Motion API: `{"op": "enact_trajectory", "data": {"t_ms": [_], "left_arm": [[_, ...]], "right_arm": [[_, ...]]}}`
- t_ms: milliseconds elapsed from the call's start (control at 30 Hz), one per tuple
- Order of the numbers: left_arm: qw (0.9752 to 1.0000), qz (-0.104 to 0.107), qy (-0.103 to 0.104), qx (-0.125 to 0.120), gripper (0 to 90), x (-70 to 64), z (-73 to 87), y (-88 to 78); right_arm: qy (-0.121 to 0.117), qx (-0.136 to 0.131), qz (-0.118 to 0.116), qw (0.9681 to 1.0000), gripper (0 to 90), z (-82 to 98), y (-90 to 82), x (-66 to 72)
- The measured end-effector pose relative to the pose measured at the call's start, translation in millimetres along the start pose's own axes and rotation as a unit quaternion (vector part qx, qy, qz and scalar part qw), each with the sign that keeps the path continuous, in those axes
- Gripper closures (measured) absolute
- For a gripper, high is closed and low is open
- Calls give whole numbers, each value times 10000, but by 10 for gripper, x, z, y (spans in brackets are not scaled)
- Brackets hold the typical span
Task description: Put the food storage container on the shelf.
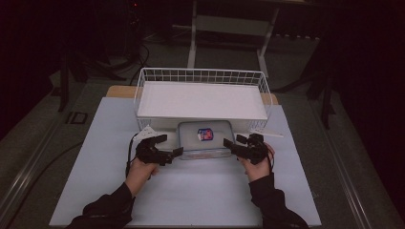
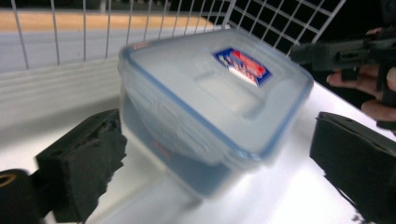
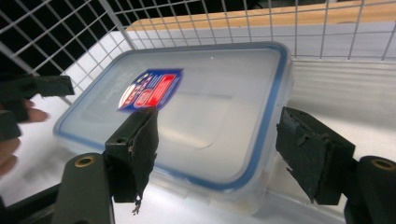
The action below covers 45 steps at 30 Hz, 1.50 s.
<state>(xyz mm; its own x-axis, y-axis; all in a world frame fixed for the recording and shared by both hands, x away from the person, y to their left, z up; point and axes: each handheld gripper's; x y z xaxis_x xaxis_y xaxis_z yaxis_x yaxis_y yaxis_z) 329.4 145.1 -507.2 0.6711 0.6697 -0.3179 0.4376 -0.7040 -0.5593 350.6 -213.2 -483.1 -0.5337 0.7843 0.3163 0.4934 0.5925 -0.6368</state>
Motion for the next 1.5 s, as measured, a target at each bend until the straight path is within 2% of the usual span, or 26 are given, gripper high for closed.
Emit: {"op": "enact_trajectory", "data": {"t_ms": [100, 133, 267, 300, 333, 367, 433, 467, 500, 567, 667, 733, 800, 933, 1067, 1133, 1267, 1500], "left_arm": [[9999, 85, -32, 92, 5, -37, 22, -63], [9998, 139, -30, 155, 5, -75, 43, -131], [9995, 233, -67, 195, 5, -133, 91, -269], [9995, 233, -67, 195, 5, -133, 91, -269], [9996, 134, -75, 254, 5, -173, 130, -327], [9997, 12, -88, 208, 5, -207, 164, -354], [9998, -49, -77, 186, 5, -237, 200, -379], [9998, -40, -47, 206, 5, -294, 268, -411], [9997, -48, 18, 257, 5, -320, 297, -422], [9993, -54, 89, 348, 5, -367, 350, -441], [9993, 1, 51, 359, 5, -389, 416, -480], [9995, -33, 49, 322, 5, -391, 450, -501], [9994, -103, 89, 320, 5, -384, 479, -507], [9989, -181, 176, 388, 5, -375, 515, -477], [9990, -78, 108, 424, 5, -359, 530, -455], [9992, -69, 174, 360, 5, -367, 538, -459], [9990, -105, 334, 279, 5, -408, 530, -469], [9990, -84, 372, 230, 5, -411, 543, -463]], "right_arm": [[-95, -51, -5, 9999, 293, 31, -32, 55], [-230, -96, -27, 9997, 295, 55, -68, 127], [-493, -186, -140, 9985, 327, 89, -116, 262], [-493, -186, -140, 9985, 327, 89, -116, 262], [-609, -225, -265, 9975, 374, 115, -136, 331], [-649, -203, -315, 9972, 395, 122, -139, 354], [-699, -210, -314, 9968, 426, 138, -142, 382], [-768, -119, -402, 9962, 537, 171, -131, 420], [-778, -113, -435, 9960, 562, 191, -122, 435], [-855, -29, -487, 9951, 673, 218, -97, 463], [-911, 57, -586, 9941, 790, 244, -55, 496], [-912, 164, -633, 9937, 898, 260, -19, 512], [-916, 276, -724, 9928, 899, 275, 26, 526], [-962, 470, -655, 9921, 900, 295, 129, 539], [-979, 548, -588, 9919, 900, 304, 206, 536], [-935, 583, -542, 9924, 900, 303, 250, 518], [-910, 529, -514, 9931, 900, 262, 318, 490], [-878, 515, -447, 9938, 900, 185, 402, 517]]}}
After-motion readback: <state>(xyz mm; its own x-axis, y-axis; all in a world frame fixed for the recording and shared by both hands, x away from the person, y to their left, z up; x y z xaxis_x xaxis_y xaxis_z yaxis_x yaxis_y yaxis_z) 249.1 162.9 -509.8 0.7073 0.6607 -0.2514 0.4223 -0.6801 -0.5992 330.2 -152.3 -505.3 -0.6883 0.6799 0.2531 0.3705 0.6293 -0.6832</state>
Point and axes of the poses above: each handheld gripper's, and its own axes: y roughly forward along the jaws, z roughly out of its underside, x roughly to its left, and after that the axes turned 13 degrees about x, right-handed
